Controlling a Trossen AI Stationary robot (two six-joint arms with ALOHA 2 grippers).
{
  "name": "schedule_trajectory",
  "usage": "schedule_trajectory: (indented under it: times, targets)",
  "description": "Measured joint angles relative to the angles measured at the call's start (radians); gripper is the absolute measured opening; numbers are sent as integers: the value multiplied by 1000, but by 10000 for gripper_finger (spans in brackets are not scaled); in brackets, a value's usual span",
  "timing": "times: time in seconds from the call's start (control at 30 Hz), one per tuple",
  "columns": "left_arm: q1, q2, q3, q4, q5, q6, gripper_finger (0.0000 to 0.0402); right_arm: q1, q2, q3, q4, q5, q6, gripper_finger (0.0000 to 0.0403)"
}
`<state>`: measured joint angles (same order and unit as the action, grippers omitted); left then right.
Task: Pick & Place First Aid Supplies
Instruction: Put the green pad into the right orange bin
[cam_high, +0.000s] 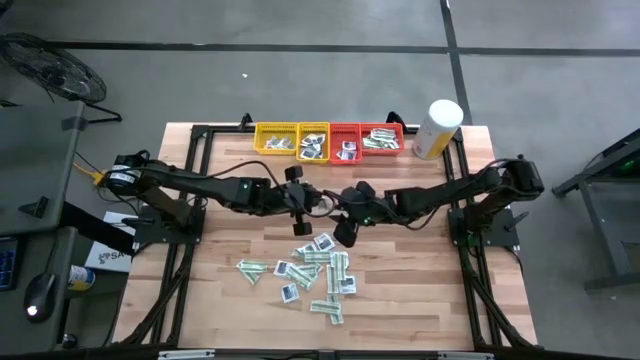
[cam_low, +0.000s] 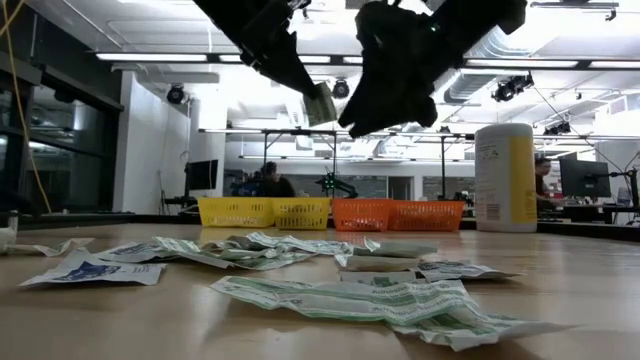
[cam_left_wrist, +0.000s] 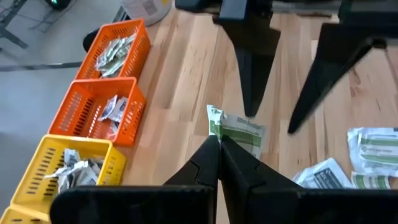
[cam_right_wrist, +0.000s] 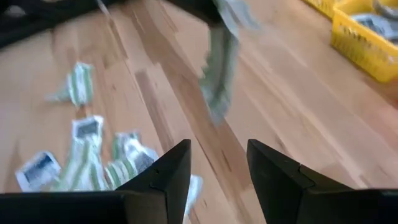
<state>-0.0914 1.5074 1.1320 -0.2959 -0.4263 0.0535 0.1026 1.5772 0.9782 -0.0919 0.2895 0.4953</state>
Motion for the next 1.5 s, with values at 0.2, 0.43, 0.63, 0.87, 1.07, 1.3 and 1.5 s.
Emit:
schedule_trajectory:
  times: [0.2, 0.43, 0.63, 0.87, 1.07, 1.3, 1.5]
  targets:
    - [0, 0, 0, 1, -2, -6, 5, -4, -3, -1, 57, -6, -52, 151]
    - [0, 0, 0, 5, -2, -10, 5, -9, -4, 0, 94, 46, -119, 151]
    - [0, 0, 0, 8, -2, -31, 5, -31, -4, 0, 106, 6, -95, 140]
    - [0, -1, 0, 8, -2, -33, 5, -64, -4, 0, 117, -62, -59, 77]
    - [0, -1, 0, 9, -1, -36, 5, -82, -4, 0, 119, -121, -58, 6]
    - [0, -1, 0, 9, -1, -35, 5, -84, -4, 0, 119, -125, -43, 2]
    - [0, -1, 0, 10, -2, -1, 6, -84, -4, 0, 115, -105, -23, 1]
